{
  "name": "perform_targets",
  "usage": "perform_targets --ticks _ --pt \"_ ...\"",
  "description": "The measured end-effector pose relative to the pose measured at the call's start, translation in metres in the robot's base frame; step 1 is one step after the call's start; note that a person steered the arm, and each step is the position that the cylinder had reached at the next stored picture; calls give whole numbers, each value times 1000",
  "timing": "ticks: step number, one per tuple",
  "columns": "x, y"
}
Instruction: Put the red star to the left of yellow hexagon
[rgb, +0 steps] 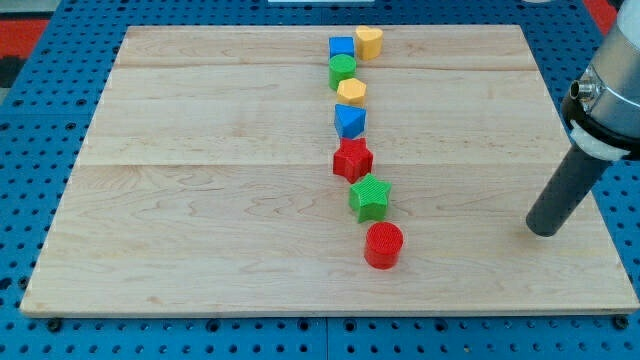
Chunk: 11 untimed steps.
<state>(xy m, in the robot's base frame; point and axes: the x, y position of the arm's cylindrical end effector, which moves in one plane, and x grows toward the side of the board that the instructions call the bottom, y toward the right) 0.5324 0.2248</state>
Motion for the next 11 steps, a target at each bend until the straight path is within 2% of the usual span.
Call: perform_targets --ticks 3,4,5,6,7,8,9,10,11 --pt "-14 -82" --pt "-48 -67" --pt "-91 -122" --pt "-71 -210" --pt "-84 -302" --pt "-154 -397" --pt "-169 -352" --pt "-136 -365" --pt "-136 -276"
